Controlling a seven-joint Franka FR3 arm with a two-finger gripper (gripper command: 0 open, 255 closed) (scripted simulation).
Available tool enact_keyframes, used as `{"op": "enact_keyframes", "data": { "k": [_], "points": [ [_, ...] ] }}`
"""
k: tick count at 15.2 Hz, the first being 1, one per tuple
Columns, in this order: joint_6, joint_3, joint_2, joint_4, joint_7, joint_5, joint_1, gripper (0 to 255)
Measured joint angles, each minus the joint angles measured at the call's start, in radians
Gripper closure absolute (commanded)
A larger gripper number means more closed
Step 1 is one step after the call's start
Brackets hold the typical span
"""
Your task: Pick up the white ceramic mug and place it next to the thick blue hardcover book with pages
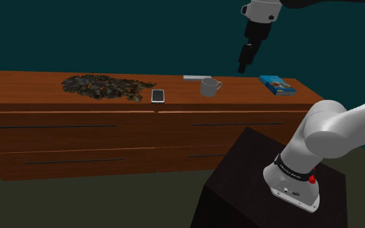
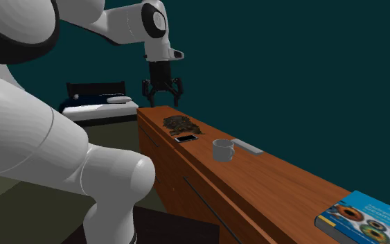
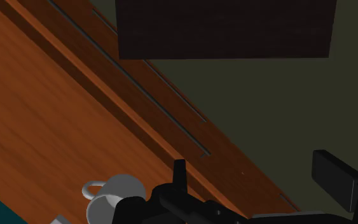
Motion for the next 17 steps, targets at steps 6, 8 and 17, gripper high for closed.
{"op": "enact_keyframes", "data": {
  "k": [6,8,17],
  "points": [
    [0.116,-0.047,0.104,-0.015,-0.044,-0.027,-0.014,0],
    [0.169,-0.064,0.163,-0.009,-0.060,-0.033,-0.017,0],
    [0.393,-0.158,0.466,0.068,-0.165,-0.045,-0.036,0]
  ]
}}
